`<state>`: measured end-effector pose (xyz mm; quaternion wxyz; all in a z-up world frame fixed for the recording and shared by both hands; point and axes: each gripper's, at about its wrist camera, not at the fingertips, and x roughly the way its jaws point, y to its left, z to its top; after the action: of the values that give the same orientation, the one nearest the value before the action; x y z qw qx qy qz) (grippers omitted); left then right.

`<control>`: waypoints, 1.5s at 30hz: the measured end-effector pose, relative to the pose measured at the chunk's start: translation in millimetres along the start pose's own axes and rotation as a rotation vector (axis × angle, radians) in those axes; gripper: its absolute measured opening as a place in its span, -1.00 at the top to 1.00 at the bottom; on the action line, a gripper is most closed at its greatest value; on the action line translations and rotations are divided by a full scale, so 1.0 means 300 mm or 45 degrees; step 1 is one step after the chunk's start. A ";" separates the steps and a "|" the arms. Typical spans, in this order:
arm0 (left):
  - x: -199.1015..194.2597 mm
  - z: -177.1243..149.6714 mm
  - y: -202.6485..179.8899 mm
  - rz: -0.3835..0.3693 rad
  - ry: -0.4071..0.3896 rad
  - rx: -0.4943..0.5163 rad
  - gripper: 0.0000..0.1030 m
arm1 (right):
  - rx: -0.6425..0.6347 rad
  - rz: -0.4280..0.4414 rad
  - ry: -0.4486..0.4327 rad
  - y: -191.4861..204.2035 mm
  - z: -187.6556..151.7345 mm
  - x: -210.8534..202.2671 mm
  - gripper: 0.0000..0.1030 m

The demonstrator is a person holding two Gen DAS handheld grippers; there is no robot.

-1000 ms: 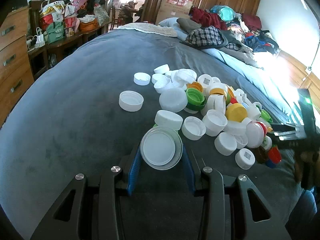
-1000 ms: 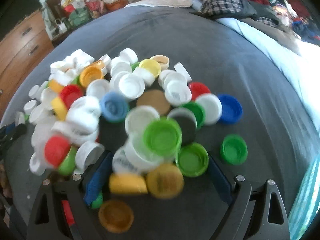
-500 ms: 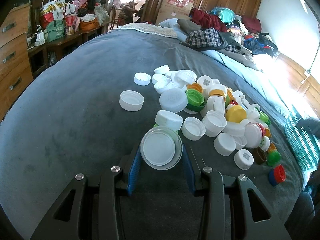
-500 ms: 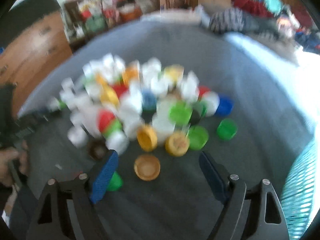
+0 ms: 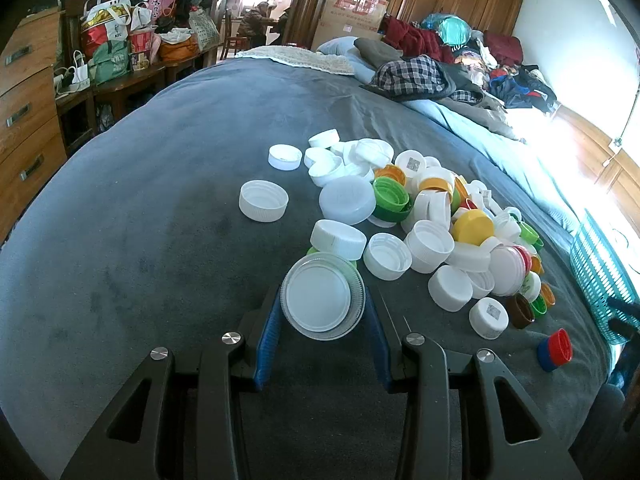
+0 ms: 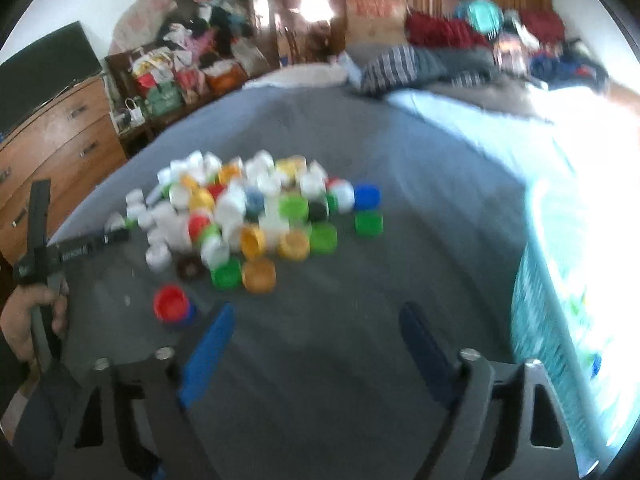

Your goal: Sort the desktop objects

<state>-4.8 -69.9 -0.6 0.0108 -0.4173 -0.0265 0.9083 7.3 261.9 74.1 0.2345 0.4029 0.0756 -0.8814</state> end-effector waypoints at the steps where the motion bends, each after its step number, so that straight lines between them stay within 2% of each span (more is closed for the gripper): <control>1: 0.000 0.000 0.000 -0.001 0.001 -0.001 0.32 | 0.015 0.022 0.023 -0.001 -0.022 0.017 -0.65; 4: -0.002 -0.001 -0.008 0.002 0.005 -0.001 0.32 | 0.046 0.082 0.100 0.008 -0.068 0.073 -0.65; 6: -0.001 -0.001 -0.008 0.000 0.007 -0.002 0.32 | 0.058 0.157 0.141 0.034 -0.070 0.105 -0.49; 7: -0.001 -0.001 -0.008 0.000 0.008 -0.003 0.32 | 0.044 0.186 0.141 0.060 -0.064 0.106 -0.28; 8: -0.001 -0.002 -0.007 -0.001 0.008 -0.004 0.32 | 0.015 0.214 0.129 0.099 -0.054 0.102 -0.20; 10: -0.001 -0.001 -0.008 -0.001 0.009 -0.005 0.32 | -0.060 0.286 0.105 0.183 -0.039 0.094 -0.20; 13: -0.001 -0.001 -0.008 -0.002 0.010 -0.006 0.32 | -0.162 0.316 0.068 0.293 -0.015 0.109 -0.19; 16: -0.001 -0.001 -0.007 -0.006 0.019 -0.011 0.32 | -0.189 0.305 0.077 0.339 0.006 0.163 -0.19; 18: -0.001 -0.001 -0.006 -0.006 0.020 -0.011 0.32 | -0.189 0.269 0.126 0.349 0.011 0.226 -0.19; 19: -0.001 -0.003 -0.004 -0.006 0.020 -0.011 0.32 | -0.173 0.273 0.159 0.342 0.012 0.254 -0.12; 21: -0.002 -0.001 -0.004 -0.004 0.019 -0.010 0.32 | -0.114 0.306 0.145 0.314 0.027 0.238 0.39; 23: 0.000 -0.004 -0.001 -0.003 0.021 -0.009 0.32 | -0.075 0.363 0.082 0.294 0.047 0.174 0.37; 27: 0.000 -0.003 -0.001 -0.009 0.026 -0.017 0.32 | -0.035 0.558 -0.038 0.274 0.077 0.034 0.37; 31: 0.003 -0.005 0.001 -0.014 0.033 -0.023 0.32 | -0.016 0.666 -0.086 0.284 0.089 -0.042 0.37; 32: 0.005 -0.006 0.002 -0.013 0.035 -0.022 0.32 | -0.021 0.644 -0.088 0.289 0.090 -0.040 0.36; 33: 0.004 -0.006 -0.001 -0.019 0.045 -0.028 0.32 | -0.042 0.594 -0.075 0.297 0.083 -0.024 0.24; 34: 0.005 -0.006 -0.002 -0.022 0.050 -0.029 0.31 | -0.071 0.522 -0.050 0.302 0.071 0.009 -0.34; 35: 0.004 -0.007 -0.003 -0.024 0.052 -0.029 0.30 | -0.077 0.468 -0.046 0.297 0.057 0.026 -0.67; 36: 0.003 -0.008 -0.005 -0.028 0.056 -0.033 0.30 | -0.070 0.425 -0.029 0.285 0.044 0.042 -0.65; 38: 0.004 -0.008 -0.002 -0.034 0.058 -0.039 0.30 | -0.039 0.404 0.012 0.256 0.022 0.065 -0.47; 42: 0.002 -0.009 -0.007 -0.041 0.059 -0.046 0.30 | -0.087 0.333 0.046 0.229 -0.012 0.067 -0.36; 45: 0.001 -0.010 -0.004 -0.056 0.059 -0.055 0.28 | -0.045 0.292 0.076 0.190 -0.027 0.092 -0.32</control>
<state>-2.8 -68.5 -2.8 0.0224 -0.4376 -0.0548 0.8972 24.3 204.8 51.3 0.3383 0.4309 0.0516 -0.8350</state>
